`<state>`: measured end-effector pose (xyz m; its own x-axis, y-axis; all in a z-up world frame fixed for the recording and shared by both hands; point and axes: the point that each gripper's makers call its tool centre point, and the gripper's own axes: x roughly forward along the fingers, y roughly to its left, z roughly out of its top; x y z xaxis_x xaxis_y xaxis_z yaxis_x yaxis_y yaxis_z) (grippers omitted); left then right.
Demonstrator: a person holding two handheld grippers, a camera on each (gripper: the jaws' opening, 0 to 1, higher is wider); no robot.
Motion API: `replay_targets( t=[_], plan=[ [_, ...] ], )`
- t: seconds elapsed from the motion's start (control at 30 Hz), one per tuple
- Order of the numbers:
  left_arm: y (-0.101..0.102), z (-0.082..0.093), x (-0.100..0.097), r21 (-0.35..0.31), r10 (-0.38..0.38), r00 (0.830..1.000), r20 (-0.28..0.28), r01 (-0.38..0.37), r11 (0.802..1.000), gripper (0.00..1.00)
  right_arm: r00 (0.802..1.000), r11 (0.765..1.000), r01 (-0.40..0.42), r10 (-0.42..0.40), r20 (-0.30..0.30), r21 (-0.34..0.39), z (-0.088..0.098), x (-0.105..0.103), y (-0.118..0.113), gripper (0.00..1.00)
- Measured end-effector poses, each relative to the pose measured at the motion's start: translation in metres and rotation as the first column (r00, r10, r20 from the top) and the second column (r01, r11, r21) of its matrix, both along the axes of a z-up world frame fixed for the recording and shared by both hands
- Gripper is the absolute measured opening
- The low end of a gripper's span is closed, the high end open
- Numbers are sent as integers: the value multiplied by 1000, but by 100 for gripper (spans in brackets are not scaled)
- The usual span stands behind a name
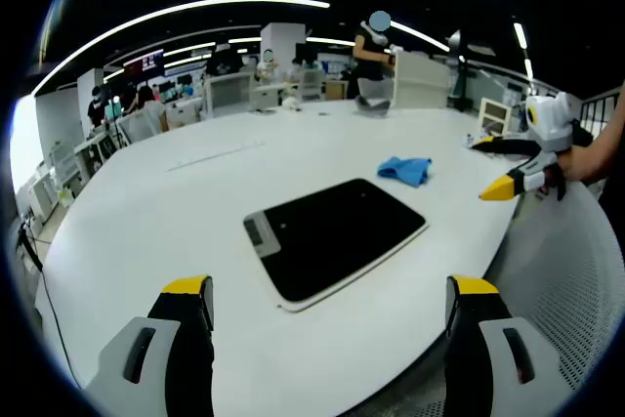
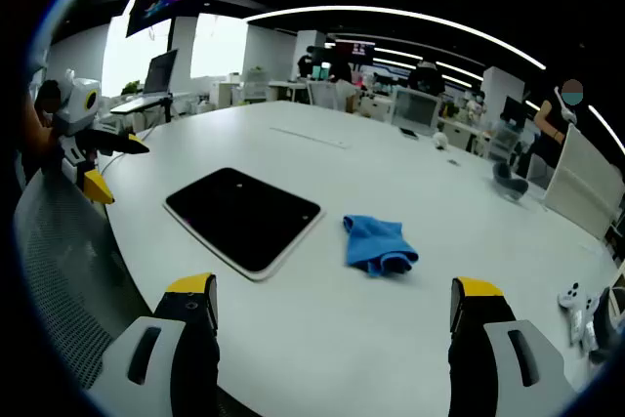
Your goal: Wipe the mirror surface with the cleaning cloth until all visible marks leave the cleaned area.
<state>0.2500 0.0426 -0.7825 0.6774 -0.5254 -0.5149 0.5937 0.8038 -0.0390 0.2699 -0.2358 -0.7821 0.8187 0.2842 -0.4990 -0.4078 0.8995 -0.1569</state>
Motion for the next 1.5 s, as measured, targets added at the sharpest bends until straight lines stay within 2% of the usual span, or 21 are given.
replay_targets(
  t=[0.23,0.43,0.5,0.6,0.77,0.83,0.87,0.93,1.0,1.03,1.1,1.2,1.5],
  plan=[
    [-1,-3,-1,9,-5,1000,-3,5,1000,100,1000,1000,-12,12,-3,1,-3,-1,1,99],
    [-3,4,1,-51,2,1000,1,-2,999,100,1000,1000,-12,12,-5,11,-3,-1,0,100],
    [-3,3,1,-46,6,1000,-2,-6,999,100,1000,1000,-12,12,-10,27,-3,-1,1,100],
    [3,3,3,-47,27,1000,-8,-27,999,100,1000,997,7,-6,-6,71,2,-1,2,100],
    [9,0,4,-45,52,998,-28,-53,998,99,1000,998,22,-22,9,67,5,1,0,100],
    [9,8,7,-25,46,998,40,-45,999,99,1000,997,22,-23,8,76,5,1,1,100],
    [9,9,7,-25,49,998,44,-48,999,99,1000,996,23,-23,3,84,4,0,1,100],
    [13,6,7,-21,49,998,31,-49,999,99,999,995,44,-42,-15,95,2,-1,2,100],
    [18,5,8,-22,61,998,26,-60,998,99,998,993,56,-55,-10,102,5,1,4,100],
    [21,5,9,-40,74,997,9,-74,996,99,998,992,66,-66,0,107,7,2,3,100],
    [22,1,8,-32,76,997,-14,-76,997,99,997,989,69,-71,6,128,10,3,4,100],
    [17,3,6,-26,55,998,3,-55,998,99,999,992,47,-49,8,120,9,2,7,100],
    [17,3,6,-43,60,998,-12,-60,997,99,999,992,52,-54,8,114,9,2,4,100]
  ],
)
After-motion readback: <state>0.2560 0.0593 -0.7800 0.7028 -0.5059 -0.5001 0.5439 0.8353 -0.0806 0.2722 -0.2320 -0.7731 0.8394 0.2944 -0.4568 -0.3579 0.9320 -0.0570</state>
